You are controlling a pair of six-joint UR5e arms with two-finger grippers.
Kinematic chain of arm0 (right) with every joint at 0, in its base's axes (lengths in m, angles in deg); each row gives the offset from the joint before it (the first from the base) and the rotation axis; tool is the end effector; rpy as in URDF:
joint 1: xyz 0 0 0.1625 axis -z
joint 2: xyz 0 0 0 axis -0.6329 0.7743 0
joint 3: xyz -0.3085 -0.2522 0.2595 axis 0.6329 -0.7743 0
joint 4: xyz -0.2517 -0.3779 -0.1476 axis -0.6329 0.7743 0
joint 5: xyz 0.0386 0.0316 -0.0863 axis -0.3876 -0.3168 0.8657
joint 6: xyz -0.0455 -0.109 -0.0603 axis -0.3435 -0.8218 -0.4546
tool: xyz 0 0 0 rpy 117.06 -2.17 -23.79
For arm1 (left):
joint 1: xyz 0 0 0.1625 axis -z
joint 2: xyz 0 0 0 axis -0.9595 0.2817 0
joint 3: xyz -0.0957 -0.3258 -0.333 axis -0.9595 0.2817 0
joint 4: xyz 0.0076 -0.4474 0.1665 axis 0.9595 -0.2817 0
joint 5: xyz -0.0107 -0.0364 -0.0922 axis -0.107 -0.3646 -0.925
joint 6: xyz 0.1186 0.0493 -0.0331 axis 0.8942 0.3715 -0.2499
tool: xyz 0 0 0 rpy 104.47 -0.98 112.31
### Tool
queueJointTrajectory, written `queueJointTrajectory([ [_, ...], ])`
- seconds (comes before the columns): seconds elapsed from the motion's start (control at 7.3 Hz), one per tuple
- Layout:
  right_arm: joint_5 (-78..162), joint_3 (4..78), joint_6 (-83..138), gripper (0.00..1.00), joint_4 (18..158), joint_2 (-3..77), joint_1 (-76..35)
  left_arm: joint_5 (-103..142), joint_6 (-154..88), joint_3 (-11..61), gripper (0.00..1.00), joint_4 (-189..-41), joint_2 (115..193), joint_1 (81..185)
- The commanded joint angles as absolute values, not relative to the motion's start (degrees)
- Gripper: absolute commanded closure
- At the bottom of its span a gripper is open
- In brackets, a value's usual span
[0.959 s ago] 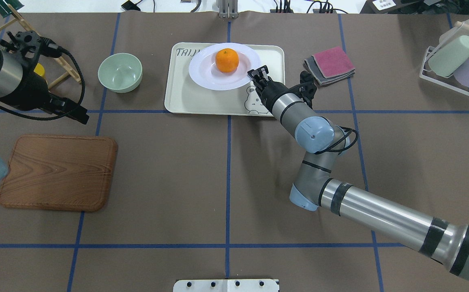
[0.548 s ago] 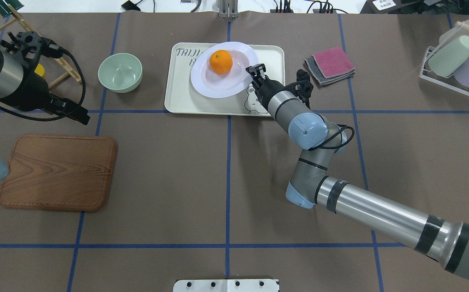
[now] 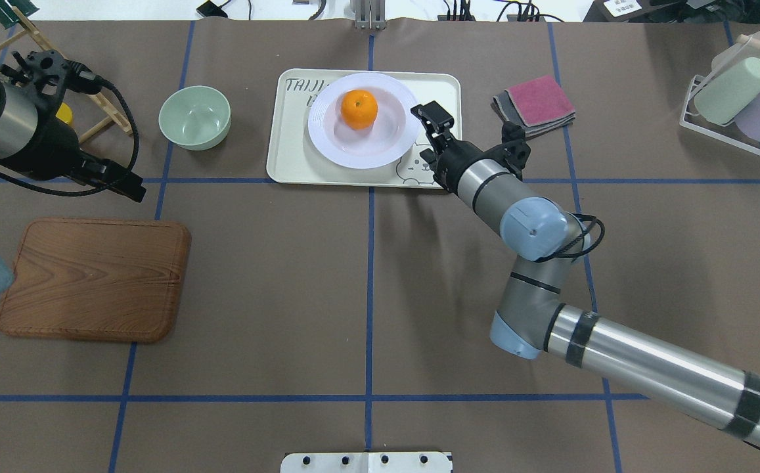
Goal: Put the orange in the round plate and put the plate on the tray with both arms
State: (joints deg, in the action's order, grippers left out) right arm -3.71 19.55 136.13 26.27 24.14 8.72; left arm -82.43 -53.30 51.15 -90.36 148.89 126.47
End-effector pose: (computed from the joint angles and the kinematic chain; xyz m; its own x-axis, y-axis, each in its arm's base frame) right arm -0.6204 -0.5762 0.3519 -0.4388 0.3618 0.8225 -0.6494 0.5050 -0.5686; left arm 0.3214 -0.5232 0.3338 0.6131 0.3200 -0.7223 -0.1116 0.9402 0.3218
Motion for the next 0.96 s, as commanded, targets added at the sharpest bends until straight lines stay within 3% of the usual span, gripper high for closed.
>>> queueJointTrajectory([
  [0.0, -13.21, 29.85, 124.52, 0.0, 26.98, 32.82, 6.41, -82.28, -53.28, 51.34, 0.0, -90.36, 148.85, 126.55],
  [0.41, -39.34, 32.26, 101.54, 0.0, 27.6, 42.65, -7.6, -82.28, -50.13, 54.32, 0.0, -90.54, 143.94, 126.72],
  [0.82, -63.14, 32.25, 49.58, 0.0, 51.0, 45.83, -27.14, -82.45, -32.09, 54.59, 0.0, -90.54, 137.54, 133.46],
])
